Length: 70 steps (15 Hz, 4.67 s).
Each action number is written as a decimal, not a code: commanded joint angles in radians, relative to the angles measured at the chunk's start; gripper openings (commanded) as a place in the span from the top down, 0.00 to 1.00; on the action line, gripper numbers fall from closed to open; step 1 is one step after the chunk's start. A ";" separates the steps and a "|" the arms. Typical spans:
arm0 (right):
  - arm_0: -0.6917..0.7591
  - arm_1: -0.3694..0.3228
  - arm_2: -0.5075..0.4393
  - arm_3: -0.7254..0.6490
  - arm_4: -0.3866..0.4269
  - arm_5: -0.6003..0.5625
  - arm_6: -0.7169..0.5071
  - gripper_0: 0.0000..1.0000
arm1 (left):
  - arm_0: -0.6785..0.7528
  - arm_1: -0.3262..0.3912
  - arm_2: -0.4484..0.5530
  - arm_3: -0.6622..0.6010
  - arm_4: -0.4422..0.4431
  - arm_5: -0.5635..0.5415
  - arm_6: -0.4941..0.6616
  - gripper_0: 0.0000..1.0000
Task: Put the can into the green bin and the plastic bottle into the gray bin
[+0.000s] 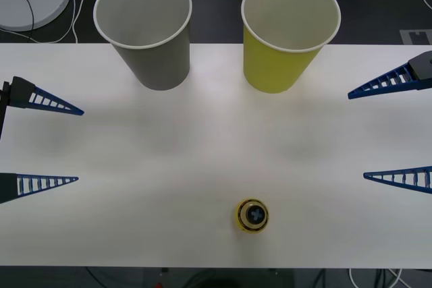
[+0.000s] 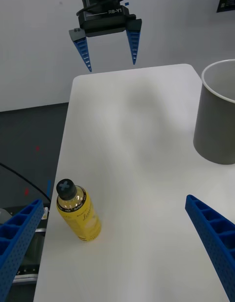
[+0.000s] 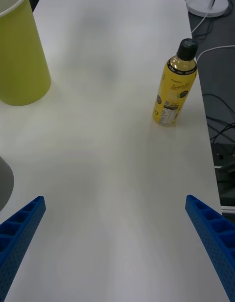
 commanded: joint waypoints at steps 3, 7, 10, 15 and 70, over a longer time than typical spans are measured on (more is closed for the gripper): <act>0.000 0.000 0.000 0.000 0.000 0.000 0.000 0.00 | 0.000 0.000 0.000 0.000 0.000 0.000 0.000 0.00; 0.012 0.020 -0.002 0.014 -0.006 0.002 -0.009 0.00 | 0.000 0.000 0.000 0.000 0.000 0.000 0.000 0.00; 0.015 0.029 0.000 0.026 0.000 -0.018 0.009 0.00 | 0.000 0.000 0.000 0.000 0.000 0.000 0.000 0.00; 0.028 0.137 -0.002 0.086 0.083 -0.158 0.057 0.00 | 0.000 0.000 0.000 0.000 0.000 0.000 0.000 0.00; 0.018 0.525 0.624 0.425 0.293 0.161 0.706 0.00 | 0.000 0.000 0.000 0.000 0.000 0.000 0.000 0.00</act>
